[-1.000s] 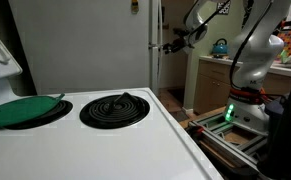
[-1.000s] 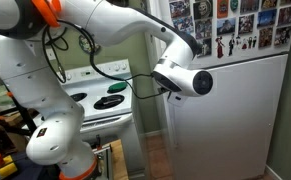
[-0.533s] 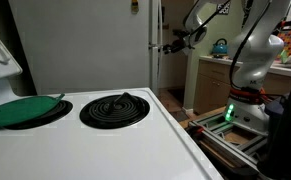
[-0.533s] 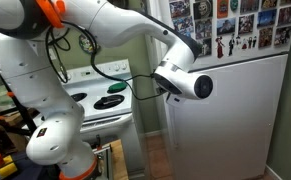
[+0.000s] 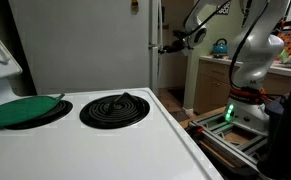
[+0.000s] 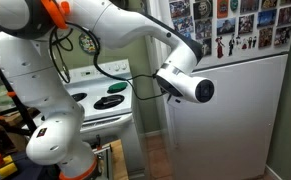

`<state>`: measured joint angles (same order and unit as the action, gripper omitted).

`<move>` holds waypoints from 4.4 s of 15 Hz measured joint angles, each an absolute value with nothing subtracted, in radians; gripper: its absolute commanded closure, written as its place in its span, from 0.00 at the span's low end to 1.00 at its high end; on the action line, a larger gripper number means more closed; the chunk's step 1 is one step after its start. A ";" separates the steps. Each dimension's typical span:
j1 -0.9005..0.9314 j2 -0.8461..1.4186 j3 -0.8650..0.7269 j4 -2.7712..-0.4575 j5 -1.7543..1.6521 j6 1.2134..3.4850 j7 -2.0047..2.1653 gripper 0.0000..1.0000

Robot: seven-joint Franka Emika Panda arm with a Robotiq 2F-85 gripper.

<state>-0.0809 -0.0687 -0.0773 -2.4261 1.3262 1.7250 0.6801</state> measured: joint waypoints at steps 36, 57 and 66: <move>-0.221 -0.146 -0.172 -2.379 1.029 1.906 0.601 0.00; -0.263 -0.506 -0.109 -2.353 0.567 1.956 0.578 0.00; -0.153 -0.511 -0.099 -2.344 0.572 1.825 0.336 0.00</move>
<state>-0.1530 -0.5110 -0.0986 -2.3443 0.5716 1.8251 0.3362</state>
